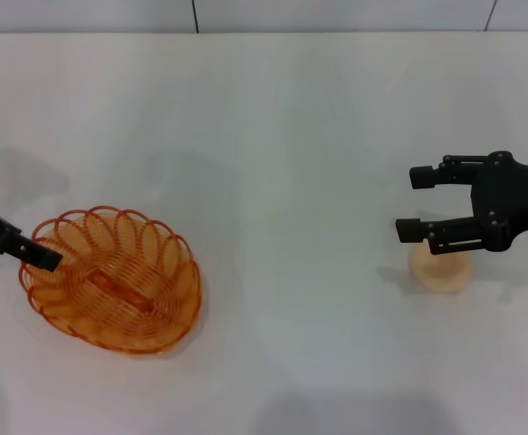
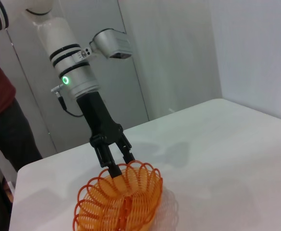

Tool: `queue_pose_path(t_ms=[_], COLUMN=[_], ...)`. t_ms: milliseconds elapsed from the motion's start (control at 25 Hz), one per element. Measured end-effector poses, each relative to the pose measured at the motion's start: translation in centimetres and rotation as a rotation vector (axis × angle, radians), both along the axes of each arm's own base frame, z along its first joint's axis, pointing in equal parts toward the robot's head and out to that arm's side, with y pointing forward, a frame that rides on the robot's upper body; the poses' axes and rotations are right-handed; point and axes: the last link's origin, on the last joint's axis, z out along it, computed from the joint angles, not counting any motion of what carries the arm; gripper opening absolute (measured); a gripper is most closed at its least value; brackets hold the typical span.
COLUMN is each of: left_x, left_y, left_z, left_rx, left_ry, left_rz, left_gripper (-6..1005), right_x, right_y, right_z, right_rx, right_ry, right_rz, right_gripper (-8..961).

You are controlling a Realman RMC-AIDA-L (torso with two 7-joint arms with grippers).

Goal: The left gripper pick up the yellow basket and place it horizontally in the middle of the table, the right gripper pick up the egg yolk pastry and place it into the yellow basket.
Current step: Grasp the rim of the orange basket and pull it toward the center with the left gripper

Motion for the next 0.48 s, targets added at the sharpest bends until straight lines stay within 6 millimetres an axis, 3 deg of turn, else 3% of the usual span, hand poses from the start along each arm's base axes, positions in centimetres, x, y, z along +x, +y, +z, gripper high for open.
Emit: queue_pose_path(t_ms=[480], left_x=[0.56], left_y=[0.76], left_z=[-0.93], left_rx=[-0.036], left_ry=[0.03], left_rz=[-0.002], left_gripper=[875], right_x=[-0.03], right_y=[-0.04], right_z=[-0.08], right_rx=[-0.005], right_ry=[0.0], right_rz=[0.002], right_gripper=[813])
